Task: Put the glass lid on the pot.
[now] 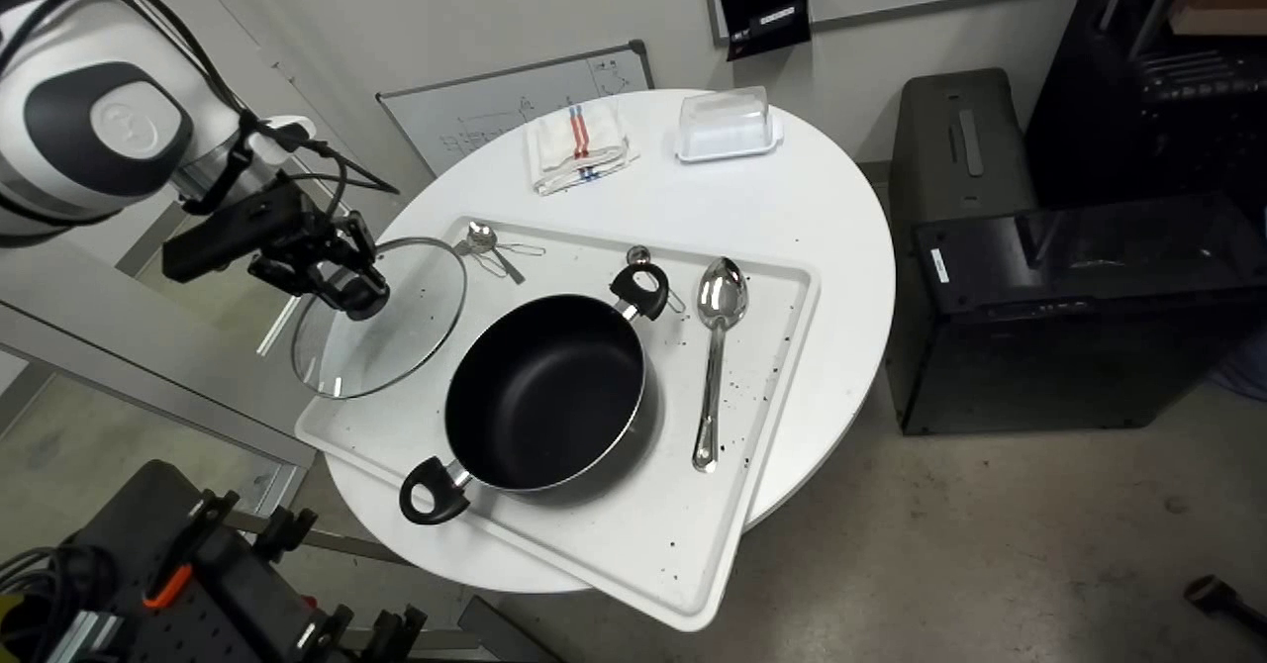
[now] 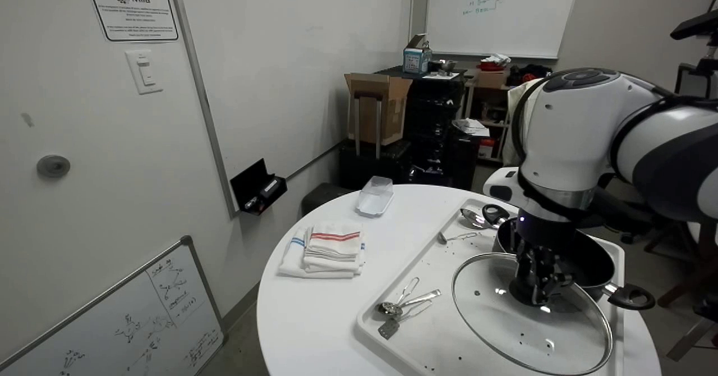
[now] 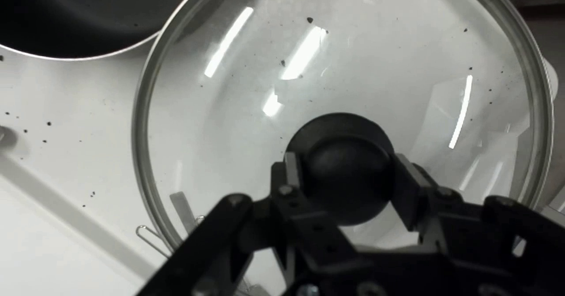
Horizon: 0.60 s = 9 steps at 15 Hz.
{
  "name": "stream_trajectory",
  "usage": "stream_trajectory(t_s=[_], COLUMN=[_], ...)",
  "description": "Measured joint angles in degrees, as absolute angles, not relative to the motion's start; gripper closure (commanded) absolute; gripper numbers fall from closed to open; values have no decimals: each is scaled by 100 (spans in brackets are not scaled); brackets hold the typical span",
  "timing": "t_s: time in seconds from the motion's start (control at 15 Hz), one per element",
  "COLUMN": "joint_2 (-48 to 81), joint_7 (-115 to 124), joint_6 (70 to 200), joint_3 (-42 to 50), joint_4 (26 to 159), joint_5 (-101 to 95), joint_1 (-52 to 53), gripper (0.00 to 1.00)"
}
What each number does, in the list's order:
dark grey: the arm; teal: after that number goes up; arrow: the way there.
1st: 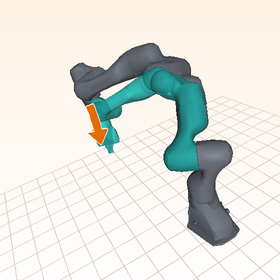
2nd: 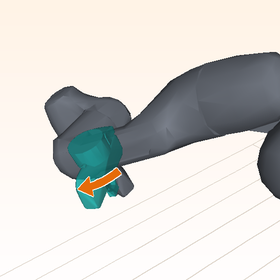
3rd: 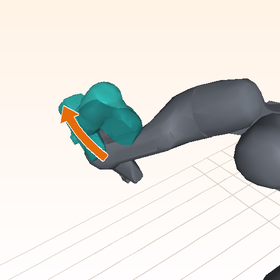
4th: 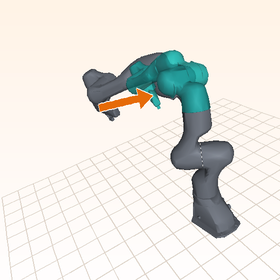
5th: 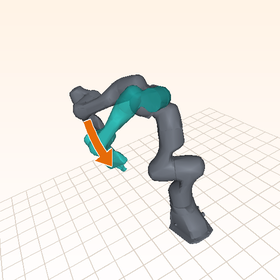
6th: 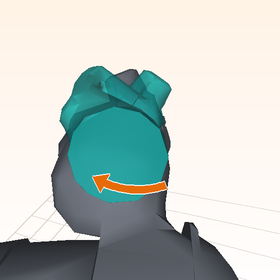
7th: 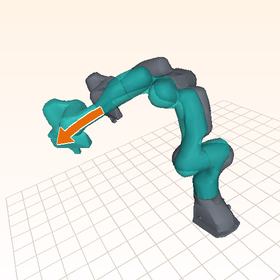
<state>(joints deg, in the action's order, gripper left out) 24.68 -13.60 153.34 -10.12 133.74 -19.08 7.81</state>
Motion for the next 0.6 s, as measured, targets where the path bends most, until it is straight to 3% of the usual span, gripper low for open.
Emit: stream_trajectory(t_s=[0.6], joint_2=[1738], joint_7=[-1400], joint_6=[15172], joint_3=[-856], joint_4=[13960], joint_5=[-1864], joint_1=[518], gripper=[75])
